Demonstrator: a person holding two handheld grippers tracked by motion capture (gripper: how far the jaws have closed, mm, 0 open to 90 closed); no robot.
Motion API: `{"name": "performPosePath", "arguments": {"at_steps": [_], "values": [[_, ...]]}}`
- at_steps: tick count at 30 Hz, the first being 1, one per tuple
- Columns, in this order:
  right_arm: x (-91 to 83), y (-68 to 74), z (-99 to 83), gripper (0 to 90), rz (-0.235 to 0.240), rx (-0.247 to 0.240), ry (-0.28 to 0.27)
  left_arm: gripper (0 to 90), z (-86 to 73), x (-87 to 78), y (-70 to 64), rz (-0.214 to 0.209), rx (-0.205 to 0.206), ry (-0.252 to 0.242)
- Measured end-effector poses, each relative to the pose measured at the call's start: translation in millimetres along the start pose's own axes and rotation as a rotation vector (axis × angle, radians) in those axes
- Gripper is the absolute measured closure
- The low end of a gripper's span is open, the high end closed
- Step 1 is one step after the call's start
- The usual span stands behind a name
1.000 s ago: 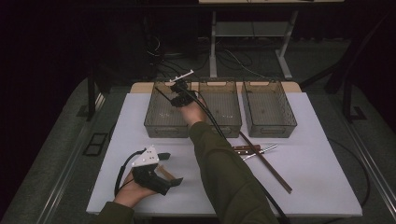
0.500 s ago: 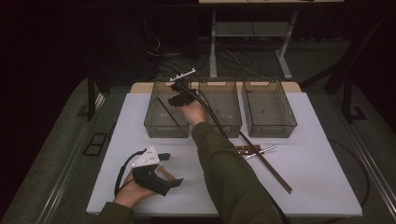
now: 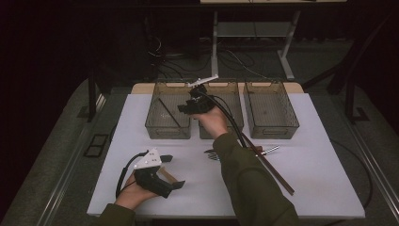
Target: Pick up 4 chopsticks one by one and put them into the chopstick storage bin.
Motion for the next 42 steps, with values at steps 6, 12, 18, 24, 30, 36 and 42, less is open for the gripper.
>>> {"name": "performPosePath", "arguments": {"at_steps": [6,12,18,24,30,36,42], "values": [[-29.7,-8.2,-17.1,42.6,-0.034,-0.034,-0.015,0.0,-0.2,0.7,0.4,0.002,-0.005,0.000],[-54.2,-10.9,-33.1,39.3,-0.017,-0.039,-0.025,0.0,-1.2,0.9,0.8,0.003,-0.009,0.008],[-72.7,-10.3,-51.0,35.2,-0.007,-0.055,-0.030,0.0,-1.9,1.0,1.7,0.007,-0.013,0.010],[-88.8,-7.0,-69.4,33.6,0.029,-0.050,-0.038,0.0,-1.9,1.0,2.6,0.010,-0.016,0.010],[-102.8,-3.7,-90.9,34.6,0.069,-0.062,-0.032,0.0,-2.8,0.8,3.2,0.012,-0.017,0.015],[-116.8,-6.3,-112.1,38.3,0.070,-0.081,-0.034,0.0,-2.7,0.8,3.9,0.017,-0.017,0.013],[-126.9,-6.1,-135.5,42.3,0.074,-0.077,-0.017,0.0,-2.4,0.4,4.1,0.021,-0.016,0.012]]}}
Point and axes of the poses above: each handheld gripper's, and its own axes: x roughly forward along the jaws, z roughly out of its top, y roughly to its left, the point moved 10 cm from there along x, roughly forward along the jaws, and after that the axes turned 3 degrees about y, right-handed, at the moved point
